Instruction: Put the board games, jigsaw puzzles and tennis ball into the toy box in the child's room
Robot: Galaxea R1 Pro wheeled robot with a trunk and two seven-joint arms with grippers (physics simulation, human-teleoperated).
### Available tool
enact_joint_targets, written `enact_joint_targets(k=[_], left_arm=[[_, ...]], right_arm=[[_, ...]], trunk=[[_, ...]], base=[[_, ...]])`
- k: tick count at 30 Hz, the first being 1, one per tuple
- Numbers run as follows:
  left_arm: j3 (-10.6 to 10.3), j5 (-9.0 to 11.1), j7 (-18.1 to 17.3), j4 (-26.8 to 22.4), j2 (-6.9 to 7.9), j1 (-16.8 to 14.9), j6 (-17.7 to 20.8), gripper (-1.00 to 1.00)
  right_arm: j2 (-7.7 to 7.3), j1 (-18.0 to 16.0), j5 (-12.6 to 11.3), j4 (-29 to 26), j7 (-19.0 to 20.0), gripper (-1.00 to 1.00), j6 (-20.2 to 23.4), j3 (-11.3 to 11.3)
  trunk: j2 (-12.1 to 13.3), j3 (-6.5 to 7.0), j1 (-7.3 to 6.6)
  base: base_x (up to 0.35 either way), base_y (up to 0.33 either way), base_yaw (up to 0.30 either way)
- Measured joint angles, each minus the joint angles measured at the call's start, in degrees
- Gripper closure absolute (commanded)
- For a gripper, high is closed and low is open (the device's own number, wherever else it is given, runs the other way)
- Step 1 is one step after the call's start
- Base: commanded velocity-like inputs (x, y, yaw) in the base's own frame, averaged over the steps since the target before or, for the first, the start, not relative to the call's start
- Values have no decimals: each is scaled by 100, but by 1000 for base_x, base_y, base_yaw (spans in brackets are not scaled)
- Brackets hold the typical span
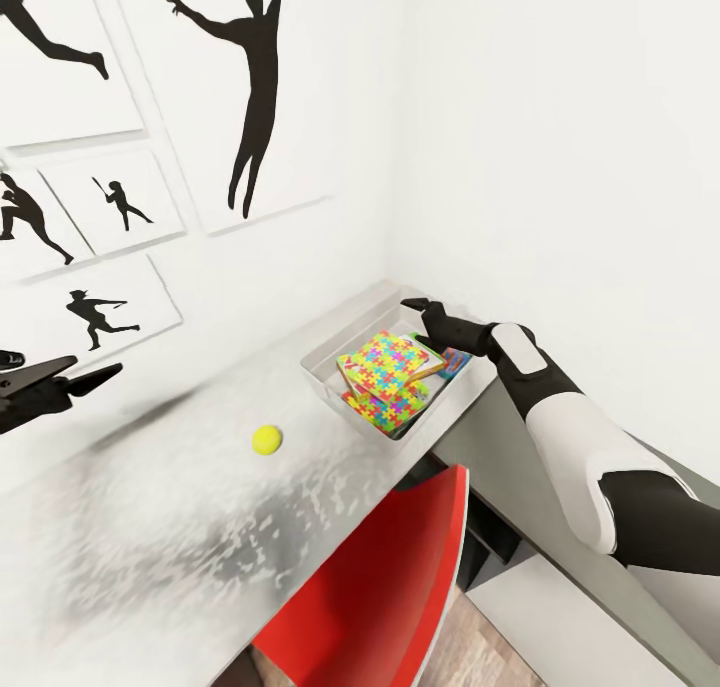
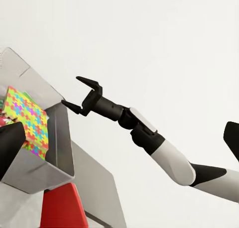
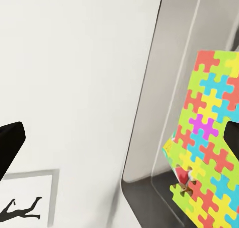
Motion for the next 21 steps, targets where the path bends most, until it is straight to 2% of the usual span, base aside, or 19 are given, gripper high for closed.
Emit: enact_joint_targets(k=[6,21], left_arm=[[-4,14,0,0,60,0,0,-100],[-5,25,0,0,70,0,0,-100]], right_arm=[[7,0,1,-9,-4,-100,-2,1],[8,0,0,-10,-1,-100,-2,-4]], trunk=[[0,0,0],[0,0,0]], base=[[0,0,0],[0,0,0]])
